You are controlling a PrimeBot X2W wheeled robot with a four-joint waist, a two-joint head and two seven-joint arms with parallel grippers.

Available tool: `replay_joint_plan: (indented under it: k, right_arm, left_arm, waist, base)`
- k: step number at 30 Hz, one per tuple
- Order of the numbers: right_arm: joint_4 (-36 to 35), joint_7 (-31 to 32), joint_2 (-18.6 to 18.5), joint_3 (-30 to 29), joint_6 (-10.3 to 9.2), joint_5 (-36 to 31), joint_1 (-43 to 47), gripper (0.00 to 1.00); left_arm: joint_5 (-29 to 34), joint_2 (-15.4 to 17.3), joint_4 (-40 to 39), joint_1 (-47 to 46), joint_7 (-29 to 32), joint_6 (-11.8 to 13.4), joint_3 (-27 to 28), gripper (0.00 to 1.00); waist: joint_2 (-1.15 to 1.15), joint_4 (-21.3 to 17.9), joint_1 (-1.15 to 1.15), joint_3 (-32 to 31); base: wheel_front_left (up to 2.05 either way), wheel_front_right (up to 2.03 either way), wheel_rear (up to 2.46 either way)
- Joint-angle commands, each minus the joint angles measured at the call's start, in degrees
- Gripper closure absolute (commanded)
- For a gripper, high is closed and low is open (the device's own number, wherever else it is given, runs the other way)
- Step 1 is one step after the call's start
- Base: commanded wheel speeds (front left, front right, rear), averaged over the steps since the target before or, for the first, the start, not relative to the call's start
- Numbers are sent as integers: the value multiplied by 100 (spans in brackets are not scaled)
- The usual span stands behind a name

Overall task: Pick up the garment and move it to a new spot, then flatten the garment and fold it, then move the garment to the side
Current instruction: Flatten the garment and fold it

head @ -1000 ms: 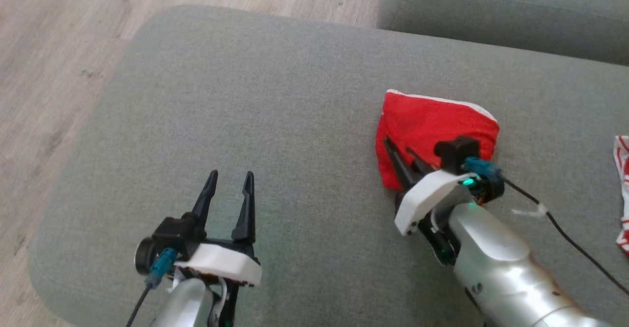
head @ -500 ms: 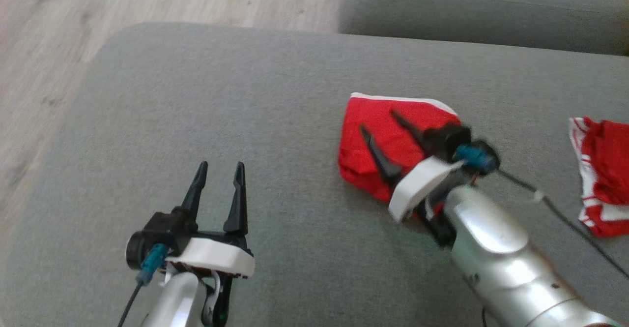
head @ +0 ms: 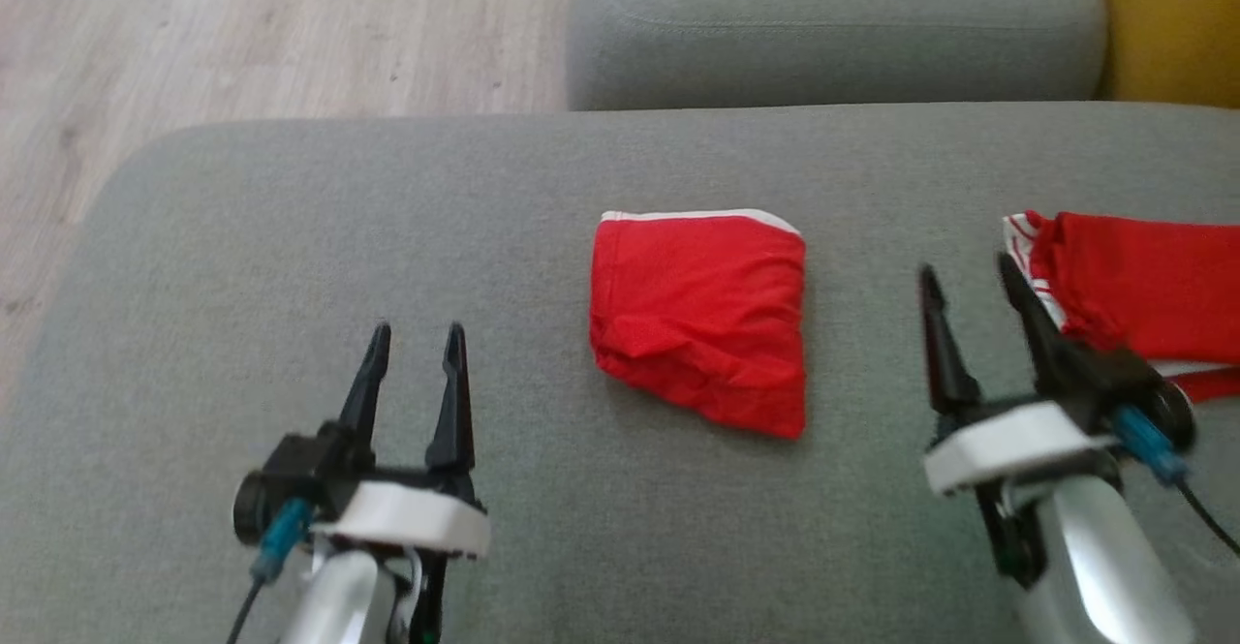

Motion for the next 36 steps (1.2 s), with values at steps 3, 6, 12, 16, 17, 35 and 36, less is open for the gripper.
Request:
replay_joint_plan:
  k: [3,6,12,16,17,35,36]
  right_arm:
    - [-438,-62,50,-52,-5,-9,222,0]
    - [-513,-62,50,-76,-5,-29,389,0]
    - [-457,-62,50,-10,-5,4,237,100]
    - [-382,-62,50,58,-5,-167,-45,100]
    - [-325,-60,50,91,-5,-218,-165,100]
    - [2876,101,50,362,-5,-875,-2043,100]
    - [2933,59,50,448,-5,-796,-2079,100]
  left_arm:
    - [-5,46,-238,70,-29,48,209,0]
    - [-11,46,-253,118,-29,51,182,0]
    - [-3,46,-261,-27,-29,13,108,0]
    - [-36,46,-283,-131,-29,6,58,0]
    - [-48,46,-286,-163,-29,7,40,0]
    - [-310,45,-220,-707,-29,71,-387,0]
    - [-365,45,-223,-698,-29,86,-363,0]
  waist:
    - [0,-75,0,-39]
    - [0,-65,0,6]
    - [0,159,0,243]
    - [0,329,0,459]
    - [0,387,0,528]
    - [0,1245,0,1247]
    - [0,1241,0,1227]
  base:
    - [0,0,0]
    - [0,0,0]
    - [0,0,0]
    - [0,0,0]
    - [0,0,0]
    - [0,0,0]
    - [0,0,0]
